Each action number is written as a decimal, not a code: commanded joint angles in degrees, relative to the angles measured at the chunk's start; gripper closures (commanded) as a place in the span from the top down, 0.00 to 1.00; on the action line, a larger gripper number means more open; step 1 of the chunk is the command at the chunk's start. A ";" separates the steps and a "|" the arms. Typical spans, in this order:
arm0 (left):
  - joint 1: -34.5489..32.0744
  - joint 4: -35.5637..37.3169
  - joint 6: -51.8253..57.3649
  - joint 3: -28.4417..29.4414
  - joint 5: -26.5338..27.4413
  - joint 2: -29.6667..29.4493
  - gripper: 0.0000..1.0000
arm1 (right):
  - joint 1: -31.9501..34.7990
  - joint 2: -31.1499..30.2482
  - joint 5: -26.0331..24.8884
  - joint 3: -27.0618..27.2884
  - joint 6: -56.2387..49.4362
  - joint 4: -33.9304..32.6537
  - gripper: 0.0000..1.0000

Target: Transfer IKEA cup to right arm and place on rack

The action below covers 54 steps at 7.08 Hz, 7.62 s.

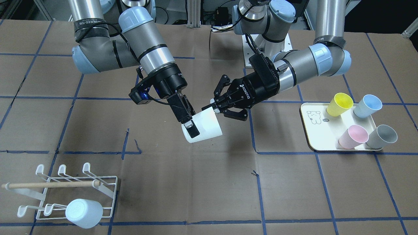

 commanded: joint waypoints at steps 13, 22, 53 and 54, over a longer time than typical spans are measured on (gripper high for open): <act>4.69 0.00 -1.31 0.20 0.00 0.62 0.99 | -0.48 0.59 -0.05 -0.48 -1.07 -0.09 0.47; 3.00 -22.58 -19.47 18.70 47.38 -2.63 1.00 | -17.87 -0.99 -0.23 -0.48 -81.50 0.17 0.25; -2.83 -84.99 -30.84 27.97 69.43 12.75 1.00 | -33.91 -1.76 2.73 -20.86 -121.40 61.61 1.00; -2.83 -84.99 -30.84 27.97 69.43 12.75 1.00 | -31.19 -4.04 -2.37 -20.87 -121.31 68.57 1.00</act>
